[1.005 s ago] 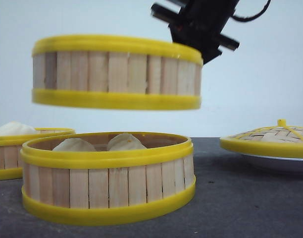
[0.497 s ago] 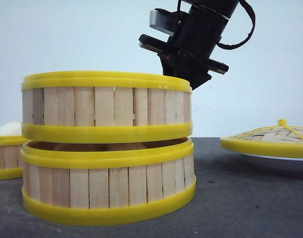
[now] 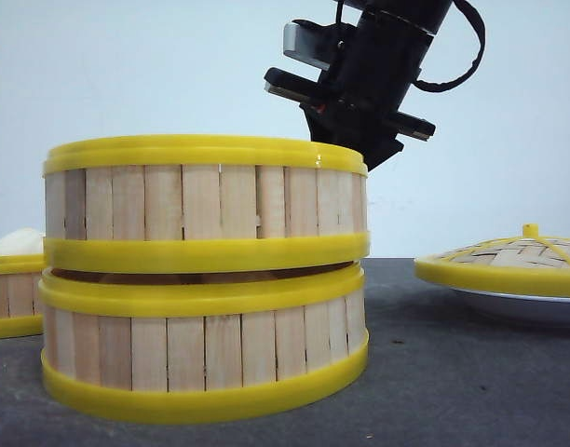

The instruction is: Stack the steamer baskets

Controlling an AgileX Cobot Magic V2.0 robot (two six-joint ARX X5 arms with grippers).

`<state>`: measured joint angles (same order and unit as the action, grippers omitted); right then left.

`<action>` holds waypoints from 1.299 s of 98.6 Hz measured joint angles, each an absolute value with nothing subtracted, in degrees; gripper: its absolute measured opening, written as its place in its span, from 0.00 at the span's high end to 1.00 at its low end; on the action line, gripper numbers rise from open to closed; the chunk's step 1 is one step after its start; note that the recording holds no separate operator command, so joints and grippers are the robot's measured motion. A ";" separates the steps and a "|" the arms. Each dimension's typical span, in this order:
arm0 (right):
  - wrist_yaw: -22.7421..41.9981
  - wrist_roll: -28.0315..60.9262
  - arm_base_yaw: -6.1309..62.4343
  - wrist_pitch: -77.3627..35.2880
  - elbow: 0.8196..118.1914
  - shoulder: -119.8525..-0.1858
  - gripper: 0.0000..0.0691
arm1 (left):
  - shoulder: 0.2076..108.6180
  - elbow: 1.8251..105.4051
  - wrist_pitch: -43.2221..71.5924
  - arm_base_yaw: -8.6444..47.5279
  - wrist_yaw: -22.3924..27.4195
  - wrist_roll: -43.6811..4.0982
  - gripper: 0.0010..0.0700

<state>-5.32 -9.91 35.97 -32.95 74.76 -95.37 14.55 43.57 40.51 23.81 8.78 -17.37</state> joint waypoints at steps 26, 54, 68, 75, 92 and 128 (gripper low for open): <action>-5.30 -10.13 36.01 -32.47 74.81 -96.97 0.96 | 14.55 43.57 40.53 23.81 8.78 -17.37 0.26; -5.08 -9.43 36.14 -32.75 74.85 -96.99 0.96 | 14.55 43.57 40.53 23.81 8.78 -17.37 0.26; -4.21 -9.02 36.56 -32.80 74.87 -96.99 0.96 | 14.55 43.57 40.51 23.81 8.78 -17.37 0.26; -4.21 -8.93 36.58 -32.99 74.91 -96.99 0.95 | 14.55 43.57 40.51 23.81 8.78 -17.37 0.26; -4.43 -8.84 36.75 -33.95 74.94 -97.56 0.59 | 14.55 43.57 40.53 23.81 8.78 -17.37 0.26; -2.59 -8.80 36.75 -31.00 74.94 -90.26 0.50 | 14.55 43.57 41.15 23.81 6.96 -16.45 0.26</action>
